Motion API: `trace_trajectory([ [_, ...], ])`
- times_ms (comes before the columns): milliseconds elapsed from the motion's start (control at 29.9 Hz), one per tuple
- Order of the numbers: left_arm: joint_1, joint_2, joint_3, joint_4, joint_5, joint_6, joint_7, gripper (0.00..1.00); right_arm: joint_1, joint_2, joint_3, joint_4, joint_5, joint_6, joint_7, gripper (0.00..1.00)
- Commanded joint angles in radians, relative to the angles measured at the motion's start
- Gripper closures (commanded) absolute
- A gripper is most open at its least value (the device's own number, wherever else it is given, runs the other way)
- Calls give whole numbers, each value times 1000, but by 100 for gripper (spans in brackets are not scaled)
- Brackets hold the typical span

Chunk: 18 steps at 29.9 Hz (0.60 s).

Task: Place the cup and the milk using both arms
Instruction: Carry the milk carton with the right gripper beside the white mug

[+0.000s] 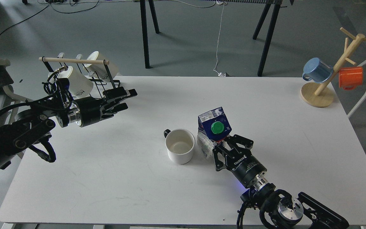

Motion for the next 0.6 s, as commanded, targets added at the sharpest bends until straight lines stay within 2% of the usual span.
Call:
trace_trajectory([
  [0, 0, 0, 0, 1, -1, 0, 0, 8, 0, 10, -2, -3, 0, 0, 0, 69],
  [568, 2, -4, 0, 1, -1, 0, 0, 8, -11, 7, -3, -3, 0, 0, -3, 49],
])
